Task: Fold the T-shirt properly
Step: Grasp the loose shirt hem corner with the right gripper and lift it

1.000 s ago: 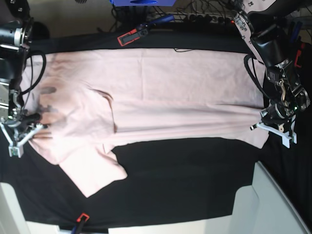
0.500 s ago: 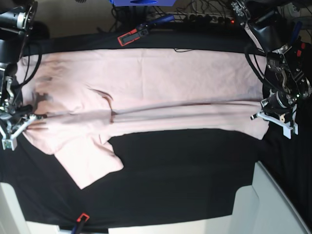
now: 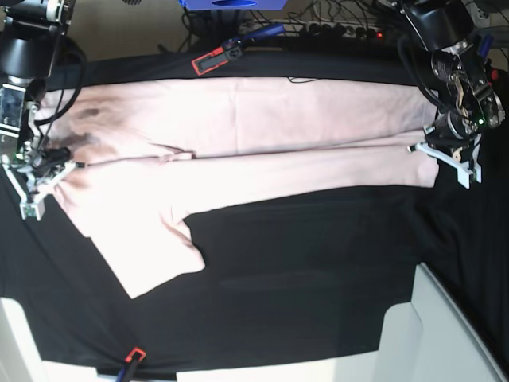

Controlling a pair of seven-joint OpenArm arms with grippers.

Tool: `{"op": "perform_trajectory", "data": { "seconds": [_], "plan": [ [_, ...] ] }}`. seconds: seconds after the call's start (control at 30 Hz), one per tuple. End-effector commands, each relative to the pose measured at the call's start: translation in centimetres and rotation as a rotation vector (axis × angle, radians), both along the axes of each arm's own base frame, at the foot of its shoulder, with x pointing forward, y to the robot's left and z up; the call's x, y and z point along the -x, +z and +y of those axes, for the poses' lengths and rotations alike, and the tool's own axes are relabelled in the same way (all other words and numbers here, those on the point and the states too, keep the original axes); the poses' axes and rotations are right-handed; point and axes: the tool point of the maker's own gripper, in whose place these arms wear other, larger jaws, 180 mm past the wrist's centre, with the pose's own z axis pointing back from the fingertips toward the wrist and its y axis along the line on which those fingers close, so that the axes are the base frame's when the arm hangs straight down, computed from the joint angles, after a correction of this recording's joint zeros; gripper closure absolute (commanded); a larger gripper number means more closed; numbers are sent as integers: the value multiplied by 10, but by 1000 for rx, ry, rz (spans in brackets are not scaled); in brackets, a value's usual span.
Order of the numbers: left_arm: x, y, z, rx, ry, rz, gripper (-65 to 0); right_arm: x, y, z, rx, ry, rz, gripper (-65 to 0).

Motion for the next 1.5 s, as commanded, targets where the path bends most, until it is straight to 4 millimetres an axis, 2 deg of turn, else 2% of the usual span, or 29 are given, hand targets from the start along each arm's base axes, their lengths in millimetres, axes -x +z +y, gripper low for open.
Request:
{"op": "perform_trajectory", "data": {
  "seconds": [0.0,0.13,0.27,0.37,0.47,0.6,0.73,0.83,0.93,1.03,1.1,1.13,1.23,1.33,1.4,1.47],
  "plan": [
    [-5,12,13,-43,7,-24,0,-12,15,-14,35,-23,-49,0],
    [-5,11,12,-41,6,-22,0,-10,16,-21,53,-72,-51,-16],
    [-10,12,12,-44,4,-42,0,-8,16,-23,58,-85,-50,-177],
    [-19,10,-1,-61,-55,-61,0,-1,22,-45,57,-165,-72,-251],
    [-13,0,-6,-96,-83,-17,0,1,46,-71,79,-243,-145,-251],
    [-15,-6,-14,-119,-97,-26,0,-12,82,-72,131,-206,-233,-251],
    [-18,-7,-18,-114,-97,-34,0,-21,92,-52,143,-136,-228,-251],
    [-17,-8,-18,-113,-94,-32,0,-37,88,-18,133,-24,-224,-251],
    [-17,-8,-18,-113,-94,-32,0,-67,93,29,109,159,-238,-251],
    [-17,-8,-18,-113,-94,-32,0,-94,102,66,79,262,-267,-251],
    [-18,-8,-18,-112,-94,-34,0,-115,108,78,67,285,-279,-251],
    [-18,-8,-18,-112,-94,-34,0,-124,107,82,57,288,-271,-252],
    [-16,-9,-18,-107,-93,-33,0,-137,86,91,33,311,-190,-252],
    [-14,-10,-18,-106,-92,-29,0,-140,65,121,31,404,-124,-251],
    [-14,-10,-18,-106,-92,-29,0,-150,68,134,40,447,-154,-251],
    [-14,-9,-18,-108,-93,-32,0,-159,66,134,33,447,-161,-251]
  ]
}}
